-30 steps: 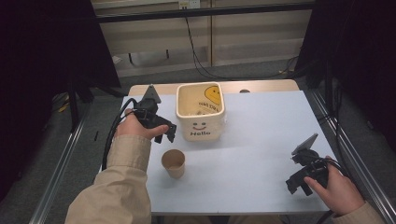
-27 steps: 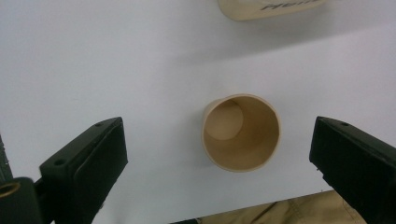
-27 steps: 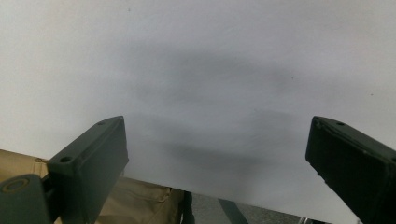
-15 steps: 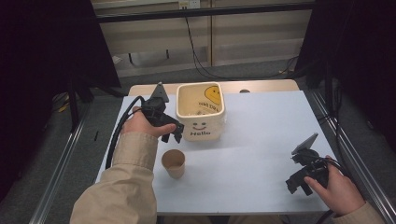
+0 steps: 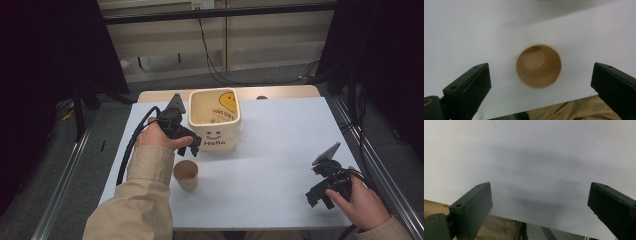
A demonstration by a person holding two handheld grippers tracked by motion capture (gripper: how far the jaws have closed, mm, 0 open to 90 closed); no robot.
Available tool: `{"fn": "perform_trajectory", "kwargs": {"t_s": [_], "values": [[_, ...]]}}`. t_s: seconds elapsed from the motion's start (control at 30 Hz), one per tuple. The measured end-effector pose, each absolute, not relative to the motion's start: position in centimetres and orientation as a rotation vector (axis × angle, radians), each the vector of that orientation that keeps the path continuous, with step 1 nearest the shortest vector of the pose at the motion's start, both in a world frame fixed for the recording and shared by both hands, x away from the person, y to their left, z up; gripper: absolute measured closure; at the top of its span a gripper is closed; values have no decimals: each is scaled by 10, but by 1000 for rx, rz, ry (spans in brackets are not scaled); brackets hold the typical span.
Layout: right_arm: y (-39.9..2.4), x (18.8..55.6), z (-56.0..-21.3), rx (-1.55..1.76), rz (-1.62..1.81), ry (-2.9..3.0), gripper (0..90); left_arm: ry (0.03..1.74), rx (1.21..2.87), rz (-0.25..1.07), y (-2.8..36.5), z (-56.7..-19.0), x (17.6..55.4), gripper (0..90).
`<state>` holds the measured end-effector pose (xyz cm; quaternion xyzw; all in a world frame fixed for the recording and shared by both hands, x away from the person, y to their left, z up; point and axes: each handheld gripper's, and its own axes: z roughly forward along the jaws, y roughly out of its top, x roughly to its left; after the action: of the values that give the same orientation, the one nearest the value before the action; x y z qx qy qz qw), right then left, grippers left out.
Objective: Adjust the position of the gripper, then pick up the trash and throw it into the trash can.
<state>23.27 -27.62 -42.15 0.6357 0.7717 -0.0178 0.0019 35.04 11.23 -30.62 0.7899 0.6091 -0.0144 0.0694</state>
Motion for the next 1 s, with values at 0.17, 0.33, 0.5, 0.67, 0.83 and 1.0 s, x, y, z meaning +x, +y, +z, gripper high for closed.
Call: {"fn": "perform_trajectory", "kwargs": {"t_s": [0.17,0.33,0.5,0.67,0.83,1.0], "values": [[-277,232,-422,1995,-51,2423,56,1854,2373,-19,113,-314,350,23],[-278,232,-421,2008,-52,2404,56,1846,2391,-34,114,-325,349,23],[-278,231,-422,2013,-50,2401,54,1851,2393,-34,113,-336,346,23],[-278,231,-421,2014,-53,2395,54,1859,2412,-35,114,-348,345,22],[-278,231,-422,2014,-50,2402,55,1859,2420,-41,112,-356,344,22],[-278,231,-422,2005,-49,2406,55,1852,2436,-36,111,-364,343,22]]}}
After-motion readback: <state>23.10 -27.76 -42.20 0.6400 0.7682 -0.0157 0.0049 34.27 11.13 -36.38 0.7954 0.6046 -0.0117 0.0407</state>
